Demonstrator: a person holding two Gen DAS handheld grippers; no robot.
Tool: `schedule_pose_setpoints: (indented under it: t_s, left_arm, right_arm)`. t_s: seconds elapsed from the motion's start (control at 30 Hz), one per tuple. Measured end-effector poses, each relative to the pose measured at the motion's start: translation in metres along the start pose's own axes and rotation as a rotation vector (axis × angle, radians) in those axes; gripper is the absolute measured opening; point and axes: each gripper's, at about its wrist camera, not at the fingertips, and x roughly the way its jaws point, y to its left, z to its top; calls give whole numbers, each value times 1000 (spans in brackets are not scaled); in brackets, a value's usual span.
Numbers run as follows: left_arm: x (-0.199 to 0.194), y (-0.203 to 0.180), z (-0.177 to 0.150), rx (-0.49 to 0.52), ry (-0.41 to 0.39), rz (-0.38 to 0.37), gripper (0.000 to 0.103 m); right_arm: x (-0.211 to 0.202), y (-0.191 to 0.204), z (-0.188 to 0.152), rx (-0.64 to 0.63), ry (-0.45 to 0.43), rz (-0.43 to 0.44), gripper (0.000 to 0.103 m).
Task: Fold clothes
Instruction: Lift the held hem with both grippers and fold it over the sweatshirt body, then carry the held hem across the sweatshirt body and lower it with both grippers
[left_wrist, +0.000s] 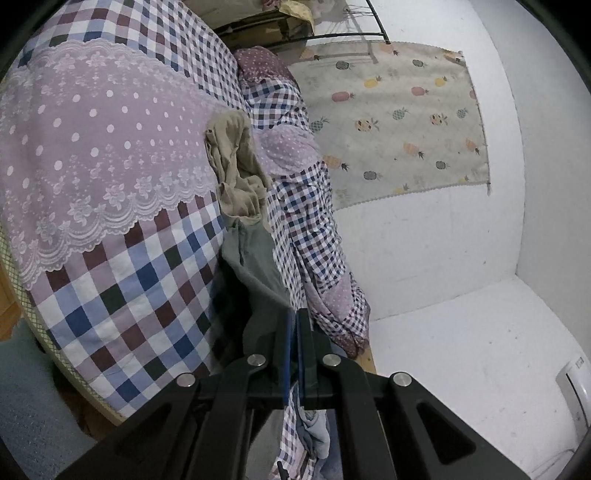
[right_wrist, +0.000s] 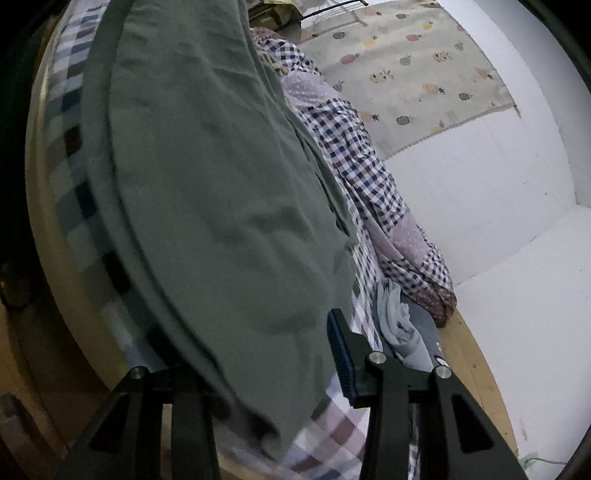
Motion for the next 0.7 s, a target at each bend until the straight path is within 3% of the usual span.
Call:
schedule_pose_setpoints:
  t_s: [0.07,0.27,0.47,0.53,0.7]
  left_arm:
    - [-1,0,0,2,-3,3,0]
    - [-3,0,0,4,-4,12,0]
    - [-4,2,0,5,-5,25,0]
    - [-4,4,0,2,-5,31,0]
    - [-5,7,1,-3,-1,43,0]
  right_arm:
    - [-4,-4,-5,-7,-1,2,29]
    - [-7,-17,-12,-5,33,-5,9]
    - [-5,-28,-19,29,101,-6,7]
    - [-4,-29,-20,32,113,7,2]
    - [-12,-35,-20,45,91,56,0]
